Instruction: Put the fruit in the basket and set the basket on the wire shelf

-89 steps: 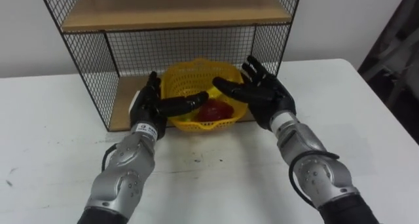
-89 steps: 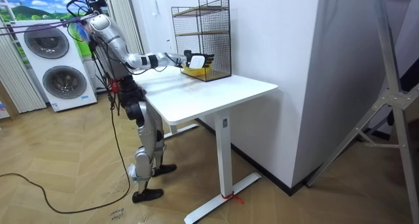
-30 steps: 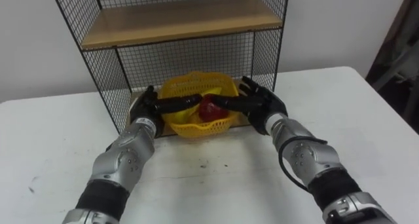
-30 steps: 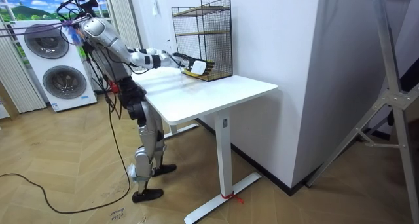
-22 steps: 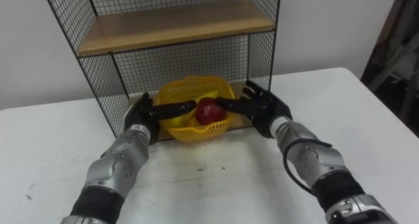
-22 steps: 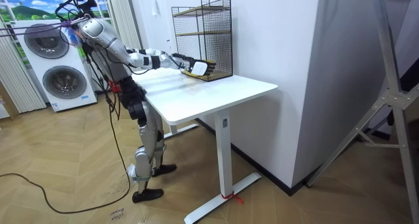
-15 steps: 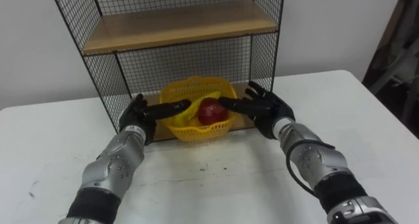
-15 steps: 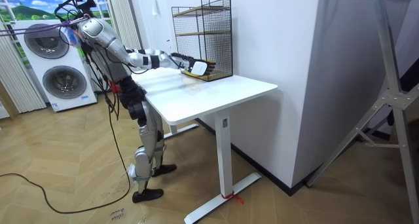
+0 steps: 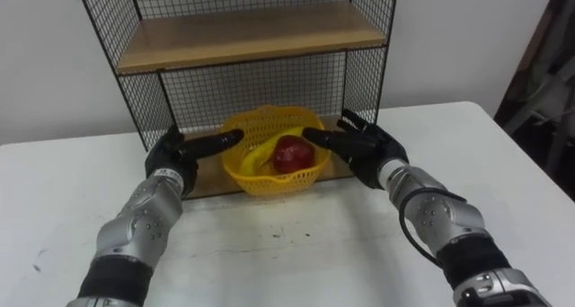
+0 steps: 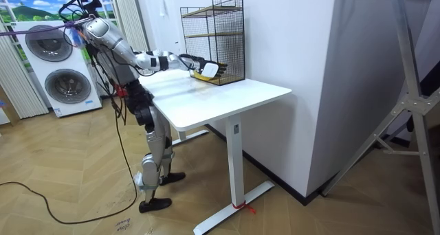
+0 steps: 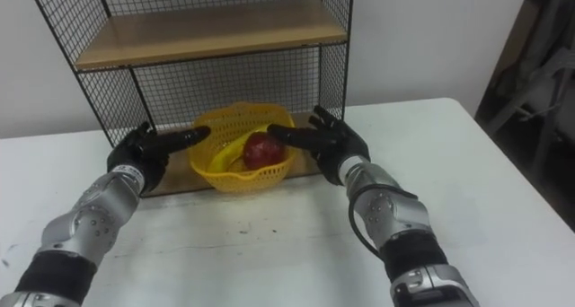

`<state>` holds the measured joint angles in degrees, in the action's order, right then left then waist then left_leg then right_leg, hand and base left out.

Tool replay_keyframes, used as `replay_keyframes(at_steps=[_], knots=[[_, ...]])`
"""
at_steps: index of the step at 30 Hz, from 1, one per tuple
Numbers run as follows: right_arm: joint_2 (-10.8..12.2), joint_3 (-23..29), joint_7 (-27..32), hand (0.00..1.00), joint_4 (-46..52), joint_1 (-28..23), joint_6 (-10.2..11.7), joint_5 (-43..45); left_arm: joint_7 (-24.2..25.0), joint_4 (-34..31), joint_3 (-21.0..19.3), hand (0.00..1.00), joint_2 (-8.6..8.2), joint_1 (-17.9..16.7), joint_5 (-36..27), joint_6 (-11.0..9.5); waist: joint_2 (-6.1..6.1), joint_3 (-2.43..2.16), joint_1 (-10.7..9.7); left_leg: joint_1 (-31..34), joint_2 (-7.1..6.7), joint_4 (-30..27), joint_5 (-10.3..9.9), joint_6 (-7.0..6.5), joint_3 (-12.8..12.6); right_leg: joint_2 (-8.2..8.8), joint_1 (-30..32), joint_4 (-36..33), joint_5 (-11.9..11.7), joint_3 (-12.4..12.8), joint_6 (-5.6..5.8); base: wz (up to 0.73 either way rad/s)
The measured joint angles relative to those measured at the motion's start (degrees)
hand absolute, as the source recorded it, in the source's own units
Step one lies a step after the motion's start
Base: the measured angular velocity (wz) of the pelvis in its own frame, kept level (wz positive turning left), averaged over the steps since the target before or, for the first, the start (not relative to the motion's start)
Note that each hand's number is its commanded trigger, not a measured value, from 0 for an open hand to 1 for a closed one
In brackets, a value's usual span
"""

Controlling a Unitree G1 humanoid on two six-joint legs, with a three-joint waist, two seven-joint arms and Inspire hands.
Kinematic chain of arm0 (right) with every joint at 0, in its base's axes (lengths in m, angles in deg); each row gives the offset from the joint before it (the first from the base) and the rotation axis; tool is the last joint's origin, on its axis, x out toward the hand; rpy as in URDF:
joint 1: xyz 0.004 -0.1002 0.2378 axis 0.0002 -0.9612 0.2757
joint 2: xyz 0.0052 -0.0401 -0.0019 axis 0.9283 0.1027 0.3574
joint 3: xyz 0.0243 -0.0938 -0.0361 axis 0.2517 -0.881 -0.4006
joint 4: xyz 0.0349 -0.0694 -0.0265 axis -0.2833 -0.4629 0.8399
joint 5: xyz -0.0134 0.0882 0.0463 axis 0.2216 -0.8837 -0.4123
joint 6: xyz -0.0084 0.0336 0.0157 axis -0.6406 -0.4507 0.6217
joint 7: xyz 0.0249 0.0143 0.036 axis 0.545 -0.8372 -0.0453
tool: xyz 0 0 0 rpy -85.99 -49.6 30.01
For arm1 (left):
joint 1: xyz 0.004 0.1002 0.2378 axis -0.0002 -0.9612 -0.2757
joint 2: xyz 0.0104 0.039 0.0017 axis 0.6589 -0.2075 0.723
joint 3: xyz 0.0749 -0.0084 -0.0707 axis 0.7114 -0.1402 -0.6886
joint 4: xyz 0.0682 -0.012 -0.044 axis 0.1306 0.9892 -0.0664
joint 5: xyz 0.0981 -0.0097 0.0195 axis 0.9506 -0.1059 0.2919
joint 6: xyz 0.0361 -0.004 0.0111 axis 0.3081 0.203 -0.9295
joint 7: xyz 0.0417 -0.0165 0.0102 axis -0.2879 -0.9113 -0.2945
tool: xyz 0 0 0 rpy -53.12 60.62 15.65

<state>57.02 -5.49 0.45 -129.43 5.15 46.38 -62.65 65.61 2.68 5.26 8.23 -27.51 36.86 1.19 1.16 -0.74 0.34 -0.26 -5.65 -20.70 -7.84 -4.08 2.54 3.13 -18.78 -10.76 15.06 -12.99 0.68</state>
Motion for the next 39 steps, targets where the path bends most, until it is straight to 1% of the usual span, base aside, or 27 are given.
replay_keyframes(at_steps=[1, 2, 4, 6, 9, 11, 17, 21, 24, 27, 31, 32, 33, 36, 38, 39], knots=[[-0.1, 0.0, 0.0, 0.0, 0.4, 0.0, -0.1, 0.1, -0.1, -0.6, -0.1, 0.0, 0.0, 0.0, 0.2, 0.5, 0.0, 0.0, 0.0, 0.0, 0.01, 0.0, 0.0, 0.0, 0.0, 0.0, 0.1, 0.0, 0.0, 0.0, 0.01, 0.0], [-0.6, 0.0, 0.0, 0.0, 1.3, 0.0, -0.8, 0.1, -0.2, -0.8, -0.1, 0.0, 0.03, 0.3, 0.2, 0.8, 0.02, -0.01, 0.1, 0.0, 0.02, 0.0, 0.0, 0.0, 0.0, -0.01, 0.2, -0.1, 0.0, 0.1, 0.03, -0.03], [-1.0, 0.0, -0.1, 0.0, 2.0, 0.2, -1.3, 0.0, -0.5, -1.6, -0.1, 0.0, 0.11, 0.5, 0.2, 1.1, 0.06, -0.04, 0.3, 0.2, 0.02, 0.0, 0.0, -0.01, -0.2, -0.01, 0.6, -0.1, 0.0, 0.2, 0.06, -0.05], [-1.0, 0.0, 0.0, 0.0, 2.3, 0.2, -1.6, 0.0, -0.5, -1.9, -0.1, 0.0, 0.2, 0.6, 0.3, 1.2, 0.07, -0.04, 0.2, 0.2, 0.04, 0.0, 0.0, -0.07, -0.3, 0.01, 0.6, -0.2, 0.0, 0.3, 0.06, -0.02], [-1.0, 0.6, -0.1, 0.0, 2.4, 0.5, -2.3, 0.0, -0.3, -2.1, -0.2, 0.0, 0.29, 0.6, 1.9, 2.0, 0.07, -0.03, 0.2, 0.2, 0.13, 0.0, 0.1, -0.1, -0.5, 0.05, 0.7, -0.2, 0.1, 0.4, 0.07, 0.0], [-1.0, 1.6, -0.4, 0.0, 3.3, 0.5, -3.3, 0.0, 0.6, -2.5, -0.5, 0.0, 0.3, 0.6, 2.5, 2.5, 0.09, -0.01, 0.2, 0.4, 0.06, 0.0, 0.1, -0.12, -0.4, 0.05, 0.8, 0.0, 0.1, 0.3, 0.13, 0.0], [-1.3, 1.8, -1.3, 0.0, 4.5, 0.5, -3.3, 0.1, 1.9, -5.6, -2.1, 0.0, 0.37, 0.5, 2.5, 2.6, 0.09, 0.03, 0.0, 0.6, 0.0, 0.1, 0.1, -0.12, -0.4, 0.07, 0.9, 0.2, 0.1, 0.3, 0.15, 0.0], [-1.9, 1.8, -2.0, 0.0, 5.7, 0.5, -3.3, 0.0, 2.9, -6.5, -2.4, 0.0, 0.38, 0.5, 2.5, 2.6, 0.26, 0.16, 0.1, 0.6, 0.01, 0.2, 0.1, -0.12, -0.6, 0.07, 0.9, 0.3, 0.1, 0.3, 0.14, 0.0], [-2.1, 1.8, -2.6, 0.0, 7.8, 0.3, -3.3, 1.9, 3.1, -7.1, -2.4, 0.0, 0.58, 0.5, 2.6, 2.5, 0.26, 0.22, 0.1, 0.4, 0.07, 0.5, 0.1, -0.12, -0.7, 0.09, 0.8, 0.2, 0.1, 0.6, 0.09, -0.02], [-3.1, 1.8, -3.1, 0.0, 13.3, -1.7, -3.2, 3.1, 3.2, -9.3, -2.4, 0.0, 0.62, 0.5, 2.5, 2.3, 0.21, 0.3, 0.3, 0.4, 0.01, 0.6, 0.1, -0.12, -0.7, 0.18, 0.8, 0.2, 0.0, 0.4, 0.09, 0.0], [-4.6, 1.8, -3.6, 0.0, 21.9, -4.9, -3.0, 4.3, 3.2, -11.0, -2.4, 0.0, 0.65, 0.5, 2.5, 0.7, 0.36, 0.61, 0.8, 0.0, 0.0, 0.9, 0.1, -0.12, -0.8, 0.29, 0.7, 0.1, 0.0, 0.4, 0.07, -0.02], [-5.0, 1.8, -4.0, 0.0, 24.6, -6.1, -2.9, 4.5, 3.2, -11.7, -2.3, 0.0, 0.65, 0.3, 2.4, 0.7, 0.36, 0.65, 0.7, 0.0, -0.01, 1.2, 0.1, -0.12, -0.8, 0.31, 0.7, 0.1, 0.0, 0.4, 0.08, 0.0], [-5.1, 1.9, -4.3, 0.0, 25.7, -6.6, -2.9, 4.7, 3.2, -12.2, -2.3, 0.0, 0.68, 0.2, 2.4, 0.7, 0.31, 0.68, 0.7, 0.0, -0.01, 1.4, 0.1, -0.11, -0.8, 0.32, 0.7, 0.1, 0.0, 0.4, 0.08, 0.0], [-5.3, 2.2, -5.8, 0.0, 28.8, -8.3, -2.3, 5.1, 3.2, -16.1, -2.0, 0.0, 0.69, -0.6, 2.5, 0.6, -0.09, 0.96, 0.3, -0.1, 0.01, 1.7, 0.1, -0.11, -0.9, 0.33, 0.7, 0.1, 0.0, 0.4, 0.08, 0.0], [-5.3, 2.1, -5.9, 0.0, 31.1, -9.7, -2.2, 5.9, 3.7, -20.7, -0.5, 0.0, 0.68, -2.5, 2.6, 0.3, -0.39, 1.19, 0.1, -0.1, 0.02, 2.0, 0.1, -0.11, -1.2, 0.43, 0.9, 0.2, 0.0, 0.5, 0.08, -0.02], [-5.3, 2.1, -6.0, 0.0, 31.6, -10.0, -2.2, 6.3, 4.0, -21.3, -0.1, 0.0, 0.68, -2.8, 2.6, 0.2, -0.44, 1.22, 0.0, -0.1, 0.01, 2.0, 0.1, -0.11, -1.2, 0.42, 0.9, 0.2, 0.0, 0.5, 0.08, 0.0]])
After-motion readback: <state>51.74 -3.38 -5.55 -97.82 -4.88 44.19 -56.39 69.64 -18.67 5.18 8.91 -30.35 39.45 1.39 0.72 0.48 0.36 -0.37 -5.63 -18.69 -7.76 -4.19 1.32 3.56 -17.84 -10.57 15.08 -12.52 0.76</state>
